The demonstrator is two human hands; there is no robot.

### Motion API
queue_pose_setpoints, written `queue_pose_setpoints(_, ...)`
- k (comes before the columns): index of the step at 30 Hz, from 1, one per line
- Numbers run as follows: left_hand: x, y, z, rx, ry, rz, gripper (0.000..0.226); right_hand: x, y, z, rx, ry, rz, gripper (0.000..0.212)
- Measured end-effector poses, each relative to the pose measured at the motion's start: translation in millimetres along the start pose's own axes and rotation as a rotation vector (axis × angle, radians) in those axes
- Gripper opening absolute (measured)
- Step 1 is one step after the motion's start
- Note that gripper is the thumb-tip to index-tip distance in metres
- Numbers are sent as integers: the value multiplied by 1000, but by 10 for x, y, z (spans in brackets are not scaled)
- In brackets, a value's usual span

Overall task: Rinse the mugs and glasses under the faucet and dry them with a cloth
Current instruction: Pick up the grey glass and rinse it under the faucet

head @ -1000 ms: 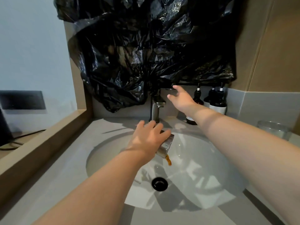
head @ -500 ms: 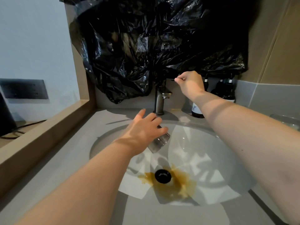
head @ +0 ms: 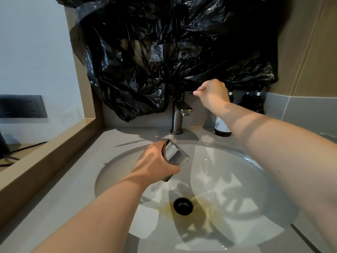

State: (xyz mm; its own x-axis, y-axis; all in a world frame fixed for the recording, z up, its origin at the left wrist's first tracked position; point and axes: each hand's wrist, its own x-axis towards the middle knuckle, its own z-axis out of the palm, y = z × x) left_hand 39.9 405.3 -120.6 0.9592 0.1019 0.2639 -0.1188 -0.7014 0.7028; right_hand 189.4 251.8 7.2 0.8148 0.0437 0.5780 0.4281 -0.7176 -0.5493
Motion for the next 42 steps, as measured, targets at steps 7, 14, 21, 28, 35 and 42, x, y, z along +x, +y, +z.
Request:
queue_pose_setpoints(7, 9, -6, 5, -36, 22, -45, 44, 3, -22, 17, -1, 6, 11, 14)
queue_pose_setpoints(14, 54, -77, 73, 54, 34, -27, 57, 44, -120, -3, 10, 11, 18, 13)
queue_pose_setpoints(21, 77, -127, 86, 86, 48, -58, 60, 102, -178, -2, -4, 31, 21, 16)
queue_pose_setpoints(28, 33, -42, 52, 64, 44, -100, 44, -58, -35, -67, 139, 42, 101, 34)
queue_pose_setpoints(35, 198, 211, -32, -78, 12, -279, 40, -868, 275, 132, 666, -429, 692, 32)
queue_pose_setpoints(42, 433, 161, 213, -22, -126, -268, 65, -1160, 424, 374, 835, -685, 671, 39)
